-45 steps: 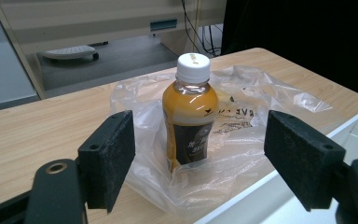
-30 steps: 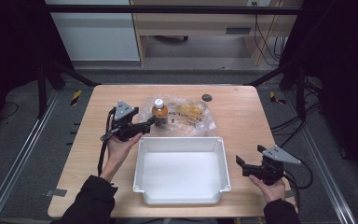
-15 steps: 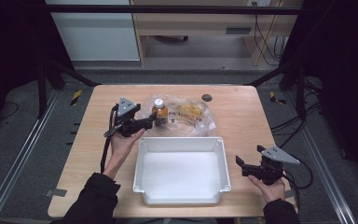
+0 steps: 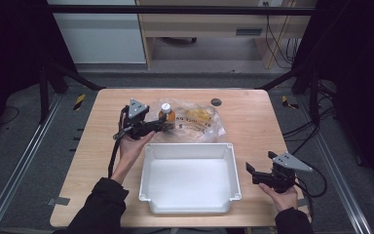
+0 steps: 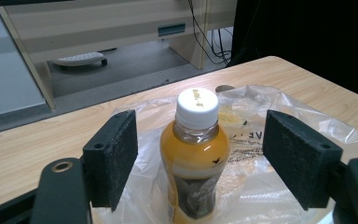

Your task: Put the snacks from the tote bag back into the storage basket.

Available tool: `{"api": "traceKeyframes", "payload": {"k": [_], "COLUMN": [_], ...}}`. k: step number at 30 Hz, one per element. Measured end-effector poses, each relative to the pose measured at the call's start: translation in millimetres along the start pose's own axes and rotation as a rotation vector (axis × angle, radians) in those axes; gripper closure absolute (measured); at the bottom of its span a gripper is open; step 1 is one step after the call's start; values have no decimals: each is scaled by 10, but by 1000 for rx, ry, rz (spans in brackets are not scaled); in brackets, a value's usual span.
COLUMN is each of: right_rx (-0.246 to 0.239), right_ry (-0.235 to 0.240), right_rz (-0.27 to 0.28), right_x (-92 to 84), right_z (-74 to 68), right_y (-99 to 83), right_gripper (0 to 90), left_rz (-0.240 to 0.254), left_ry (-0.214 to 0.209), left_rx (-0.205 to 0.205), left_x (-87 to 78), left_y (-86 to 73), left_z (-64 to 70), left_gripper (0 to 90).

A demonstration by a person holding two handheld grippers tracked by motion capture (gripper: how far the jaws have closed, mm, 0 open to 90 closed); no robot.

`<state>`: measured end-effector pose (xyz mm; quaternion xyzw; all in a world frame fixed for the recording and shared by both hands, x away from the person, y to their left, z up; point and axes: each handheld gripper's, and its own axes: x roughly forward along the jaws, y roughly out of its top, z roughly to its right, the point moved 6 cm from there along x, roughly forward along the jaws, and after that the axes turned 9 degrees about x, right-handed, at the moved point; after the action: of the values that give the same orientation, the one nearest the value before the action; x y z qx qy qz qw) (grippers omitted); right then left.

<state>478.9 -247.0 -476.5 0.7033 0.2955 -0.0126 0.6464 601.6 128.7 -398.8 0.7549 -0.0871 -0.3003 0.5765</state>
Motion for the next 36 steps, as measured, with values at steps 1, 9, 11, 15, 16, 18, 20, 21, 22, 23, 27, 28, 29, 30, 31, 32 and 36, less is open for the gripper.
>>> {"api": "traceKeyframes", "payload": {"k": [1, 9, 11, 15, 16, 18, 20, 21, 22, 23, 27, 28, 29, 30, 31, 32, 36], "right_rx": [1, -4, -7, -7, -5, -3, -2, -1, -1, -1, 2, 2, 2, 2, 2, 2, 2], "right_ry": [0, 0, -1, 0, 0, 2, 1, 2, 2, 3, 7, 7, 7, 7, 8, 8, 8], "right_rz": [-1, -4, -3, -3, -4, -4, -4, -5, -6, -6, -6, -7, -7, -7, -8, -8, -8], "right_x": [1, 6, 6, 8, 8, 8, 7, 7, 8, 8, 9, 10, 10, 10, 12, 13, 13], "right_z": [0, -2, 0, 3, 1, 2, 4, 4, 4, 3, 1, 2, 2, 2, 1, 1, 3], "right_y": [0, -5, -4, -3, -5, -5, -5, -6, -7, -8, -7, -7, -7, -8, -9, -9, -9], "right_gripper": [62, 67, 67, 67, 67, 67, 67, 67, 67, 67, 67, 67, 67, 67, 67, 67, 67], "left_rz": [4, 2, 4, -8, -9, -6, -9, -10, -15, -9, -7, -14, -14, -14, -18, -21, -29], "left_ry": [2, 13, 14, 21, 20, 19, 18, 18, 20, 22, 26, 28, 28, 29, 28, 29, 28], "left_rx": [1, -6, -7, -2, -3, -1, 9, 9, 18, 17, 12, 17, 17, 16, 16, 12, 15], "left_x": [20, 102, 111, 166, 176, 197, 224, 234, 246, 261, 315, 331, 331, 346, 368, 383, 421], "left_y": [16, -2, -2, 7, 14, 33, 51, 56, 62, 68, 53, 39, 39, 32, 19, 10, -12], "left_z": [4, -2, -2, -4, -1, 12, 28, 33, 34, 38, 38, 31, 31, 27, 22, 24, 33], "left_gripper": [260, 269, 274, 274, 274, 274, 274, 275, 275, 276, 295, 297, 302, 302, 309, 313, 330]}}
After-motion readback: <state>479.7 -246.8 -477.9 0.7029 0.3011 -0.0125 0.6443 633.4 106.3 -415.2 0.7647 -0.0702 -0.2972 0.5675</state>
